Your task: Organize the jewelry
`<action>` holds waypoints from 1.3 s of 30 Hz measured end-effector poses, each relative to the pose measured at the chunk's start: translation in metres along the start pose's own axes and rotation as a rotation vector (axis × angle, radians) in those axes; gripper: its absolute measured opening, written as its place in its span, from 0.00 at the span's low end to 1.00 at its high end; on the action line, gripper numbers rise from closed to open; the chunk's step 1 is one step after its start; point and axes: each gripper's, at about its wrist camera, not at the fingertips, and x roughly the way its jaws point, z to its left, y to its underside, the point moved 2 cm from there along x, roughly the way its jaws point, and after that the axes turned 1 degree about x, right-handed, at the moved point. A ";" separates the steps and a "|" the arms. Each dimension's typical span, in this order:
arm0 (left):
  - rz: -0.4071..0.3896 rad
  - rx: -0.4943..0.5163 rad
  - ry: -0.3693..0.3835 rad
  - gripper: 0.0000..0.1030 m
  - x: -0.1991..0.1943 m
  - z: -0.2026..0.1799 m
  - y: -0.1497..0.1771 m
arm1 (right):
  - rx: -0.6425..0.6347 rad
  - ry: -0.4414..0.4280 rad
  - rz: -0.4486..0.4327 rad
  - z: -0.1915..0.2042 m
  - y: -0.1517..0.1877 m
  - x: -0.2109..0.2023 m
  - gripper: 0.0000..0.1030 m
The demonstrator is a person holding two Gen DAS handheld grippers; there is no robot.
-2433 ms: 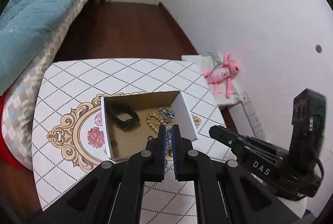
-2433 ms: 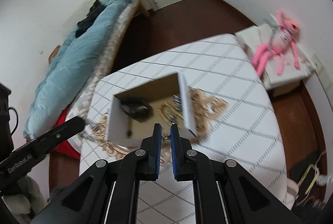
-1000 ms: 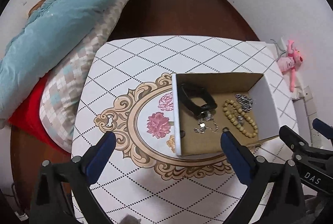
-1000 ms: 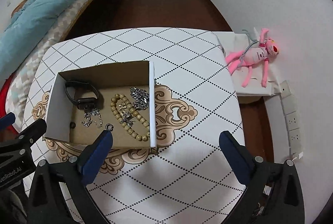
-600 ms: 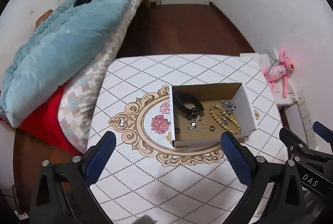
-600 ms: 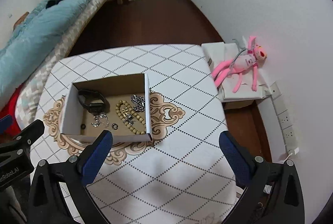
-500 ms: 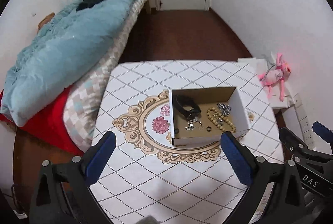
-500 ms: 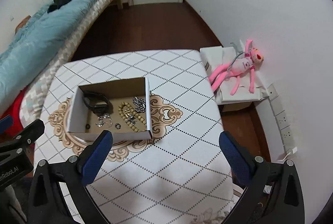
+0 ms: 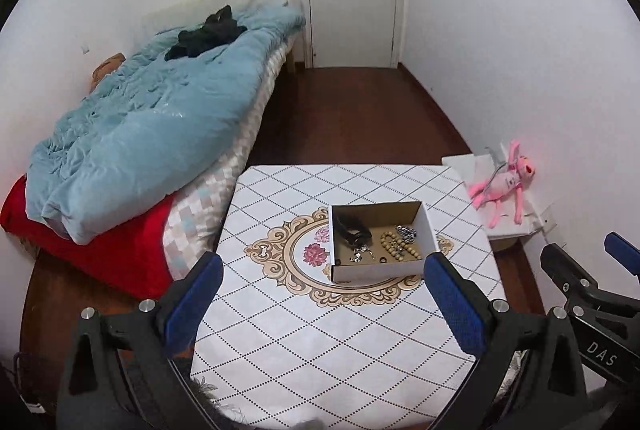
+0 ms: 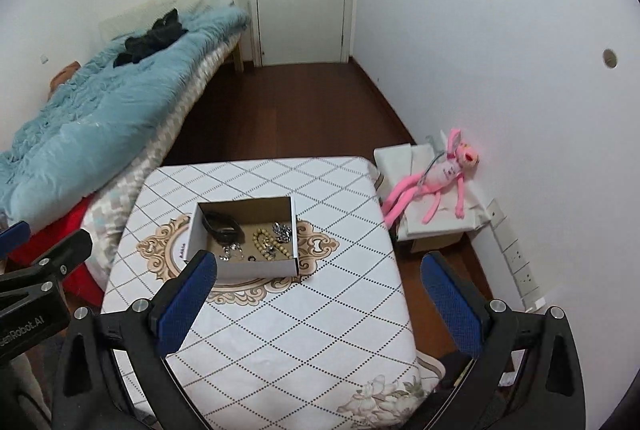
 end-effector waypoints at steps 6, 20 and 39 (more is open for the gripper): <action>-0.019 -0.004 0.018 1.00 -0.026 0.000 0.007 | 0.000 -0.010 -0.042 -0.002 0.002 -0.038 1.00; 0.039 -0.019 0.038 1.00 -0.030 -0.003 0.023 | 0.021 -0.015 -0.050 -0.009 0.014 -0.069 1.00; 0.134 -0.018 -0.003 1.00 0.022 -0.013 -0.007 | 0.028 -0.024 0.059 -0.013 -0.019 0.005 1.00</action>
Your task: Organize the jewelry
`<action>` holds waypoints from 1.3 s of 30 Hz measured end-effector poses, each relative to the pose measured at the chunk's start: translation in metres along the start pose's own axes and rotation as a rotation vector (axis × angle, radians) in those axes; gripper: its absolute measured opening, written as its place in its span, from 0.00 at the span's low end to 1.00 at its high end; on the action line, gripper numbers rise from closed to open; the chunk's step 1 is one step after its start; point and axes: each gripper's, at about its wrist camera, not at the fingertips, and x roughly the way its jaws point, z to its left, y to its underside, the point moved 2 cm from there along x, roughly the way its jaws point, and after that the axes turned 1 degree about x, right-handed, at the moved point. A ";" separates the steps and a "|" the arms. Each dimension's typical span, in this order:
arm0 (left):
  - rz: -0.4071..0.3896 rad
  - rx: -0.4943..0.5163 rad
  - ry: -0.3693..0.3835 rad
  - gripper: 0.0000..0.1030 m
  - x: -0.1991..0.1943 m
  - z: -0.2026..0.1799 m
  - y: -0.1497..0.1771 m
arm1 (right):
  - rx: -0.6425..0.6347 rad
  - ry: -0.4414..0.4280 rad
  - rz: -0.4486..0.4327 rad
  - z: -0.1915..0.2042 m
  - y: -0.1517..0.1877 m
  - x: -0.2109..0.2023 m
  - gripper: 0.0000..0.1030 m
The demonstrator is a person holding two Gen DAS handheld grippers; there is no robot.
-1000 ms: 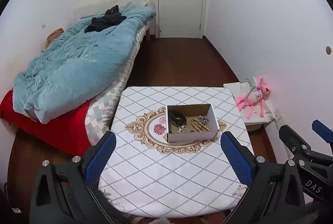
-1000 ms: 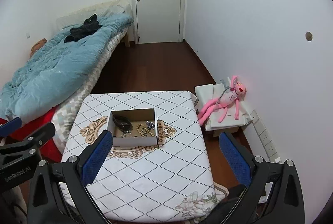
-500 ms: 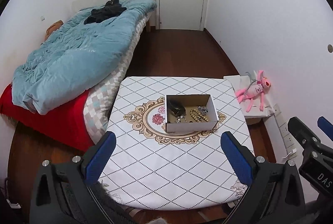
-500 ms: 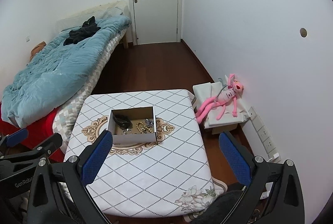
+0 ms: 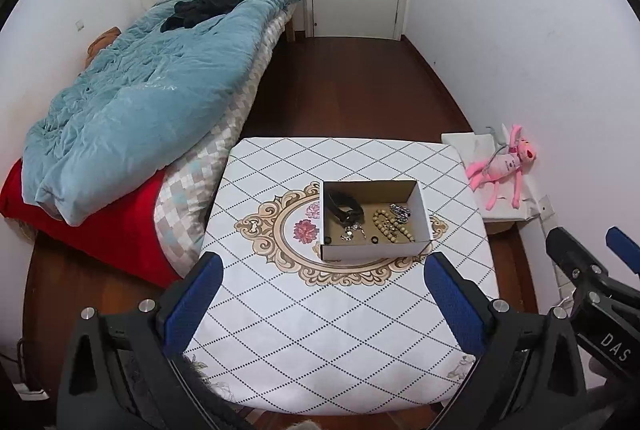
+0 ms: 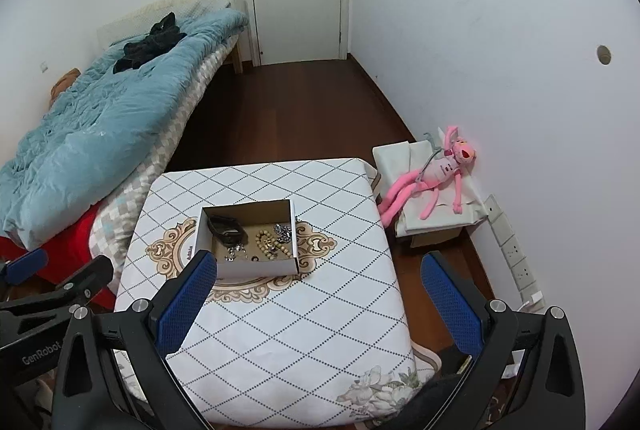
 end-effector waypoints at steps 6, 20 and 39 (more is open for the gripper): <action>0.033 0.002 -0.020 1.00 0.018 0.001 -0.007 | -0.015 0.016 0.034 0.002 -0.010 0.023 1.00; 0.074 -0.005 -0.043 1.00 0.038 0.004 -0.008 | -0.043 0.030 0.113 0.006 -0.003 0.055 1.00; 0.084 -0.001 -0.034 1.00 0.045 0.005 -0.005 | -0.055 0.018 0.141 0.009 0.000 0.059 1.00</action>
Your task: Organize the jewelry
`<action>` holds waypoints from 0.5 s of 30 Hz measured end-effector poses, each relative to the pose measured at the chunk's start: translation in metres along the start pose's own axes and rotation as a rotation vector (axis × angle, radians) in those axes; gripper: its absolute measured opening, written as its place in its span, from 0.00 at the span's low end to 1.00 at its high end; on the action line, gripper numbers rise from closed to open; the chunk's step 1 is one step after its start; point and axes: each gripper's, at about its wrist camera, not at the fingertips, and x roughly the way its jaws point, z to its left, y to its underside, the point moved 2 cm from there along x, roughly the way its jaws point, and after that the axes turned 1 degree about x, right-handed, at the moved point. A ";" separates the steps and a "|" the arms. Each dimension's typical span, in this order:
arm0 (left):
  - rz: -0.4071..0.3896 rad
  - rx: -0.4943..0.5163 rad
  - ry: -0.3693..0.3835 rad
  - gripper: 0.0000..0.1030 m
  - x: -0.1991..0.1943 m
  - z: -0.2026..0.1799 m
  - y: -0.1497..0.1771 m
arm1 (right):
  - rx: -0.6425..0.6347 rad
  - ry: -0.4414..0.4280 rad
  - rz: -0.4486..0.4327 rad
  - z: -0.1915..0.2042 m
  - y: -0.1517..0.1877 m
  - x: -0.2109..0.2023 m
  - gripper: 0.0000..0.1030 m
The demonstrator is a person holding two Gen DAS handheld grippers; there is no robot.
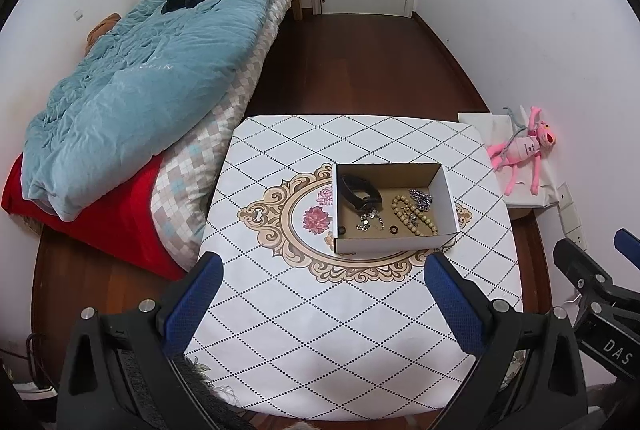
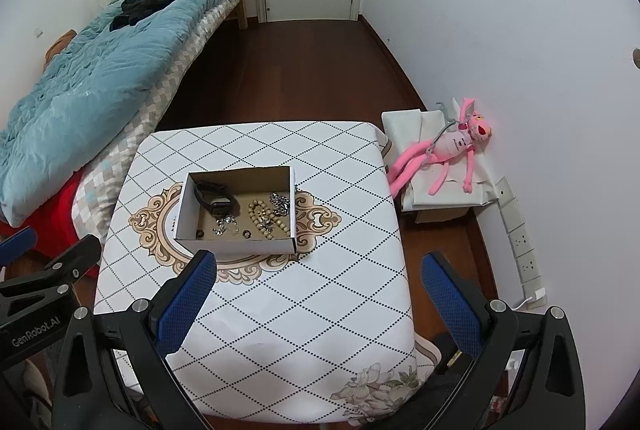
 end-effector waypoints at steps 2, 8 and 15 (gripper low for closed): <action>0.001 -0.001 -0.002 1.00 0.001 0.000 0.000 | 0.000 -0.002 -0.001 0.000 -0.001 0.000 1.00; -0.002 0.003 -0.006 1.00 0.002 0.003 0.002 | -0.002 -0.009 0.002 0.000 -0.002 -0.001 1.00; -0.009 0.009 0.003 1.00 0.000 0.002 0.003 | 0.000 -0.023 0.009 0.002 -0.002 0.002 1.00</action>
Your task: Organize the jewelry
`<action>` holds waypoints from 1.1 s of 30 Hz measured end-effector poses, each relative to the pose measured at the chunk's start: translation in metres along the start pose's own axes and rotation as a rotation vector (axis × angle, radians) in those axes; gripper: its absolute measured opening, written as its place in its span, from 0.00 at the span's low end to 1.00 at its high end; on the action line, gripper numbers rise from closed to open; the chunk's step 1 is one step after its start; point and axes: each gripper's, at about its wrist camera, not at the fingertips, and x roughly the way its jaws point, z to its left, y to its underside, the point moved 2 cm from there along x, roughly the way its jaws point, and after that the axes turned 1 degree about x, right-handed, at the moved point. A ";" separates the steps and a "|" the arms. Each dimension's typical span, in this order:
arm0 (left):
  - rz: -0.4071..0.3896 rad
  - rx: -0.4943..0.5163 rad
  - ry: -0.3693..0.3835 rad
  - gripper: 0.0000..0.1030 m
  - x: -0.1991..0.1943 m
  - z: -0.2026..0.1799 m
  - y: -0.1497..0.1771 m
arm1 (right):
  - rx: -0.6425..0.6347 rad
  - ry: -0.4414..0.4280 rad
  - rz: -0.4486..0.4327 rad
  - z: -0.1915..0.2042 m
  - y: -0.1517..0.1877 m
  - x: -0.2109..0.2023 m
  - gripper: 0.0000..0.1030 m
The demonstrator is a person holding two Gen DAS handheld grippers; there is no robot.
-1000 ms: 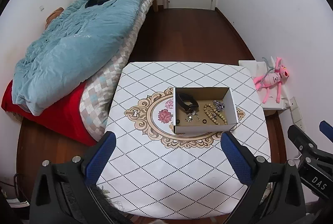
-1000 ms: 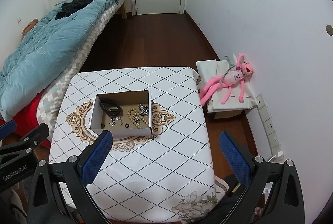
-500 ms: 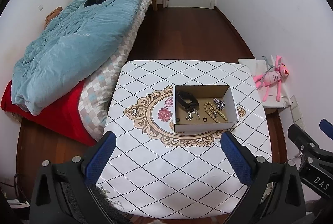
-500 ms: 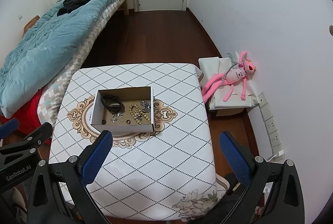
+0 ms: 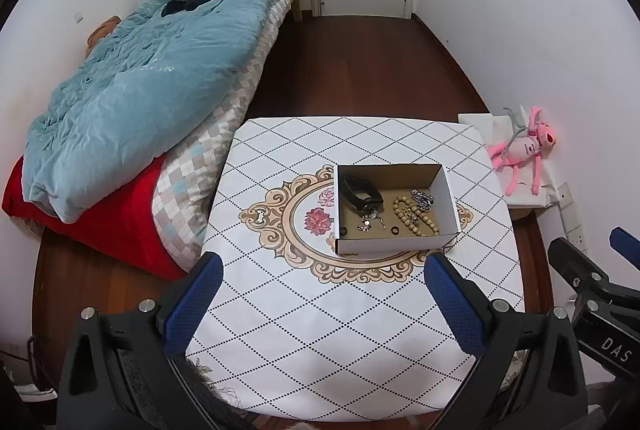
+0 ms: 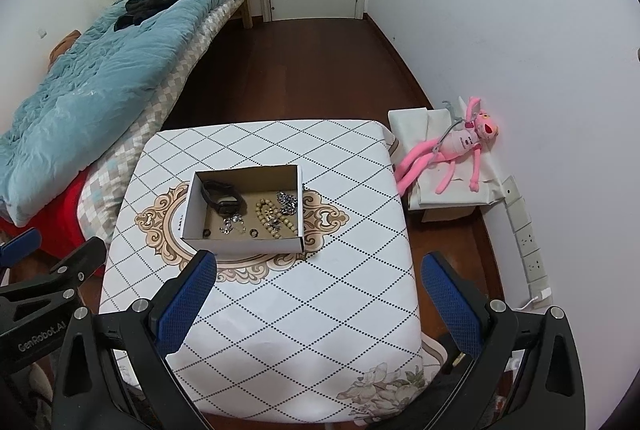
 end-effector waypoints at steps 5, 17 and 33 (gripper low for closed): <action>-0.012 0.007 0.019 1.00 -0.003 -0.002 0.000 | 0.000 0.000 -0.001 0.001 0.001 0.000 1.00; -0.014 0.009 0.022 1.00 -0.005 -0.001 0.000 | 0.001 -0.003 -0.001 0.002 0.001 0.001 1.00; -0.011 0.001 0.027 1.00 -0.006 -0.001 -0.001 | -0.001 0.003 -0.003 0.003 0.002 0.001 1.00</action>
